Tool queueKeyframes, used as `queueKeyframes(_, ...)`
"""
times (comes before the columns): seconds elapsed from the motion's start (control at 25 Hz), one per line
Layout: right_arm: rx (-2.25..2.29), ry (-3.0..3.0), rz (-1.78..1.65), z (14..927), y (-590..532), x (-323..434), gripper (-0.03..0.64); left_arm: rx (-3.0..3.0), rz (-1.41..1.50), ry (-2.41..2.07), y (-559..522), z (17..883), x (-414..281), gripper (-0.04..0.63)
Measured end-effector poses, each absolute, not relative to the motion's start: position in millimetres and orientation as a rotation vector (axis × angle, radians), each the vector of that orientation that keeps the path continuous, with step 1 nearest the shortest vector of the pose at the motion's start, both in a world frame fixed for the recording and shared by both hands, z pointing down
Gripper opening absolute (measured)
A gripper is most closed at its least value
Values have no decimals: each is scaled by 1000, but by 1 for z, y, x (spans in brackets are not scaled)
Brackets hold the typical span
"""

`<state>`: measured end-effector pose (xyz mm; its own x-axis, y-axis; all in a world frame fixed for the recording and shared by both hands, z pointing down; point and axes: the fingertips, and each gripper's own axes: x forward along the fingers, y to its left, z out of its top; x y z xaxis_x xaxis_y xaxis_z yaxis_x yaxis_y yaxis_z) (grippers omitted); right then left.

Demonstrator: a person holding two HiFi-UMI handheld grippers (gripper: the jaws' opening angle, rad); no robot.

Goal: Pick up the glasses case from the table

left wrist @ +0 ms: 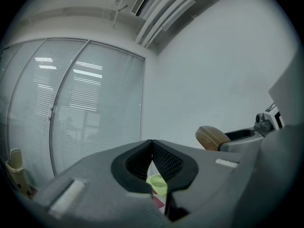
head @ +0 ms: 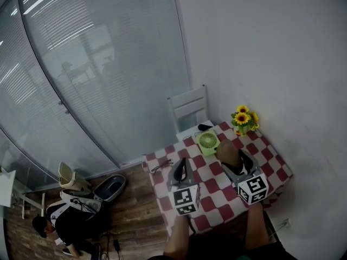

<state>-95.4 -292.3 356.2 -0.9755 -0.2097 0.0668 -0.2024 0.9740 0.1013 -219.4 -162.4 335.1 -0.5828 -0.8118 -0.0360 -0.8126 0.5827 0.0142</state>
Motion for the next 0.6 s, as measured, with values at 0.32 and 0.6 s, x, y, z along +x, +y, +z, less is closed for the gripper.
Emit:
queueKeyframes(0.32,340,-3061,-151,348,-300,-89,357,-1429,53,2761,-168,332,-216,8)
queueKeyframes(0.6,349,-3079,-145,340,-306,-84,357,-1433,51,2754,-173,328,-211,8)
